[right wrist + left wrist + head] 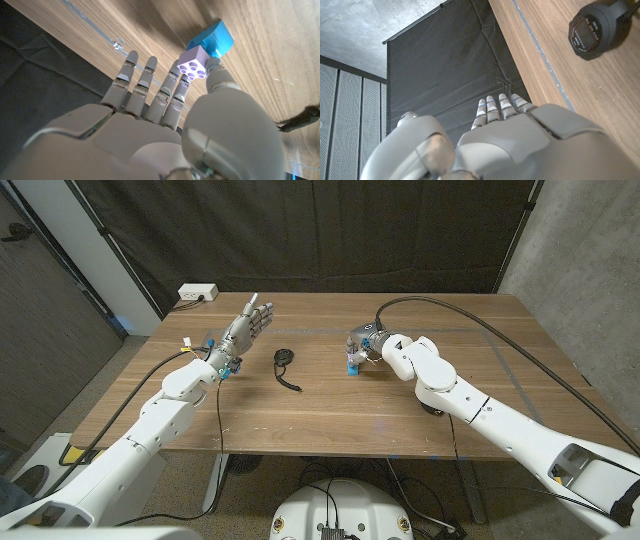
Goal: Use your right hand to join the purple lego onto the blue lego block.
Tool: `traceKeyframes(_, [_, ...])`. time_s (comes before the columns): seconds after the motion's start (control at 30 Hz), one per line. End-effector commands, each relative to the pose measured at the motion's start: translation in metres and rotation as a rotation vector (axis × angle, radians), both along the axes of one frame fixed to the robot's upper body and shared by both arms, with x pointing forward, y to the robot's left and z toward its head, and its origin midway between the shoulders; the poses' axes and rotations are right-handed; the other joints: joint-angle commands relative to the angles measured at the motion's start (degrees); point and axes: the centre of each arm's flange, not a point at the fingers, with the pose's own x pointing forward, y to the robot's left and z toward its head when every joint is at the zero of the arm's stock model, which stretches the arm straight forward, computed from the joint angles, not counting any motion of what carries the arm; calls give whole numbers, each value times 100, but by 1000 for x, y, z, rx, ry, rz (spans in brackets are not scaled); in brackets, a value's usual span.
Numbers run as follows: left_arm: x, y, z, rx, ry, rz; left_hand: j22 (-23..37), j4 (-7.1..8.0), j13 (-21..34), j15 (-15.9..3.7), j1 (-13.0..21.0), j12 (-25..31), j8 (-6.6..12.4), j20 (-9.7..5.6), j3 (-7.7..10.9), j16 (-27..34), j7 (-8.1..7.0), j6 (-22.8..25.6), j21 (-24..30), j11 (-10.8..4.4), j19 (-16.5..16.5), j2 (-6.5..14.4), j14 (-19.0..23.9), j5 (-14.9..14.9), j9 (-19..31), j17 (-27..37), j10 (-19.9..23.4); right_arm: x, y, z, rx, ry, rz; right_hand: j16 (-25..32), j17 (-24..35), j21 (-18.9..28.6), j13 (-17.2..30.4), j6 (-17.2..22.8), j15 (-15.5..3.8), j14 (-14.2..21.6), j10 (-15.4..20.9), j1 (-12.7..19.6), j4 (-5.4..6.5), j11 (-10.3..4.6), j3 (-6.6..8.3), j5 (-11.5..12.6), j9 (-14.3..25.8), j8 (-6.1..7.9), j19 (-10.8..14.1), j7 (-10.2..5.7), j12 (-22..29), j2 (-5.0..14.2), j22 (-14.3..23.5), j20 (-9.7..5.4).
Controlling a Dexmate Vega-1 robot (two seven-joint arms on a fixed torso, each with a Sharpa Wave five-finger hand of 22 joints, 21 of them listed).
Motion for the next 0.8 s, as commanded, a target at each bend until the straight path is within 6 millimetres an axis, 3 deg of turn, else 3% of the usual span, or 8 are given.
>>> traceKeyframes(0.03, [-1,1,0,0,0,2,21,19,10,5,-3,5,-1,31,-46,7,8,13,5,-13,-39,5,-9,52,22,26,-6,2,4,0,-10,-2,0,-11,21,25,9,140,-355,47,56,-29,15,20,-6,35,7,18,0,-89,-2,50,30,24])
traceKeyframes(0.8, [7,1,2,0,13,-5,21,16,10,11,11,7,0,45,-81,5,3,16,8,-15,-34,29,-15,60,22,25,-5,4,-1,-3,6,16,-21,-24,21,13,9,131,-317,34,52,-57,19,21,-28,28,4,-9,-12,-88,-33,41,31,50])
